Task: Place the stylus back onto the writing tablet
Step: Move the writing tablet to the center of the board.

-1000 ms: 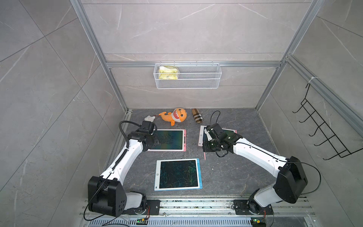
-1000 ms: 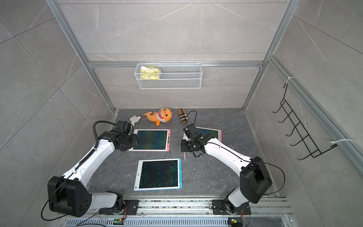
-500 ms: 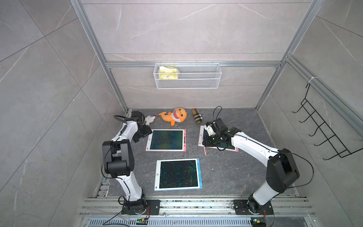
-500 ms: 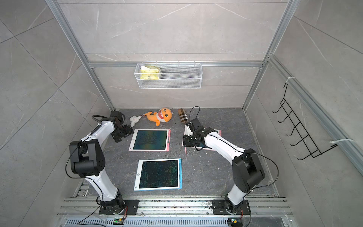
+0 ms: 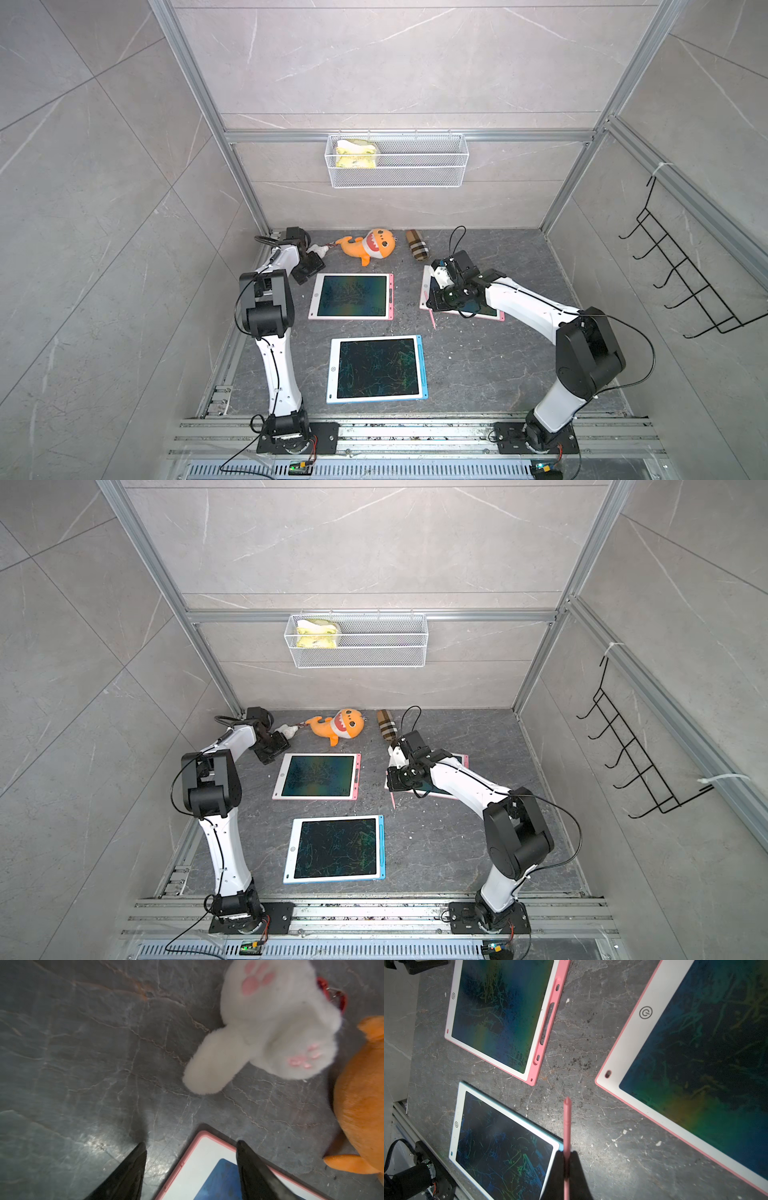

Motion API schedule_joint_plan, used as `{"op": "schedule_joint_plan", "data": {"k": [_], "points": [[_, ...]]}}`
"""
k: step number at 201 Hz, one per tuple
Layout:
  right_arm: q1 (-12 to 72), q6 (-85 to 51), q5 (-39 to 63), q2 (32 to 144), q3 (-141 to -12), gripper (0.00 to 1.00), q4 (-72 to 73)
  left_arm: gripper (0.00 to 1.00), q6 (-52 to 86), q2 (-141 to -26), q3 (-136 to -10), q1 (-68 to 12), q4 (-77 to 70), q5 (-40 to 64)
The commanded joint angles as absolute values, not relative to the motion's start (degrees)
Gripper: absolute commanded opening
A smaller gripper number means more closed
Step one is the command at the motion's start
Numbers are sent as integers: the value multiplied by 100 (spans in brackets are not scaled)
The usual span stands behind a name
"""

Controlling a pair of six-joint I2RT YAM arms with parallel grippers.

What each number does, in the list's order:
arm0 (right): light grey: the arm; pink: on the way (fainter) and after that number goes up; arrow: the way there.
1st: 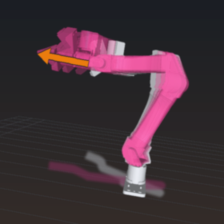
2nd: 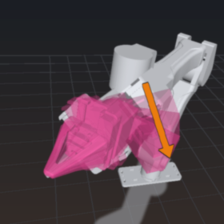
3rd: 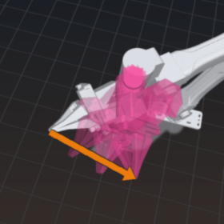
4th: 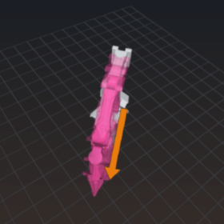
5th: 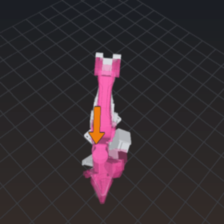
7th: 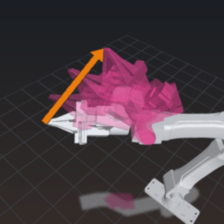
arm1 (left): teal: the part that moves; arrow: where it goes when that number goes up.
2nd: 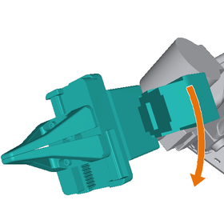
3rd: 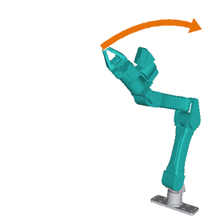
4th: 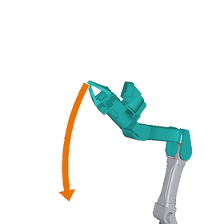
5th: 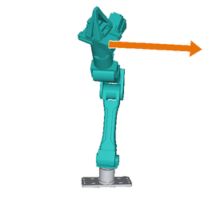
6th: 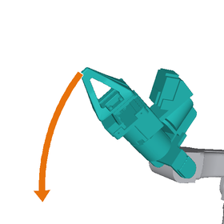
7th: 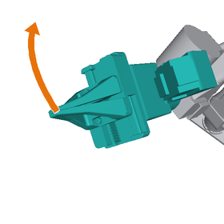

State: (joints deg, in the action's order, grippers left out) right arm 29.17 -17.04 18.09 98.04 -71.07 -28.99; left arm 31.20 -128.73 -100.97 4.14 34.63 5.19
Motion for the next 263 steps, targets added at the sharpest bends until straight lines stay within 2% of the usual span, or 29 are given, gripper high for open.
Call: {"op": "schedule_joint_plan", "data": {"k": [1, 25, 47, 66, 141, 263], "points": [[2893, -1533, 1916, 9820, -7023, 0, -2753, 64, 3335, -12928, -10190, 387, 3292, 688], [2866, -1539, 1959, 9933, -7018, 0, -2598, 59, 3370, -12912, -10020, 351, 3171, 805], [2826, -1647, 2168, 10094, -7073, 0, -2446, 53, 3495, -12920, -9874, 268, 3015, 1503], [2778, -1797, 2329, 10255, -7148, 0, -2252, 51, 3498, -12787, -9629, 12, 3007, 1484], [2706, -2124, 2532, 10899, -7797, 0, -2257, 50, 3866, -11841, -8108, -494, 2515, 1410], [2696, -2990, 1723, 11652, -8479, 0, -2423, 51, 3913, -10688, -6495, -729, 2358, 1361]]}}
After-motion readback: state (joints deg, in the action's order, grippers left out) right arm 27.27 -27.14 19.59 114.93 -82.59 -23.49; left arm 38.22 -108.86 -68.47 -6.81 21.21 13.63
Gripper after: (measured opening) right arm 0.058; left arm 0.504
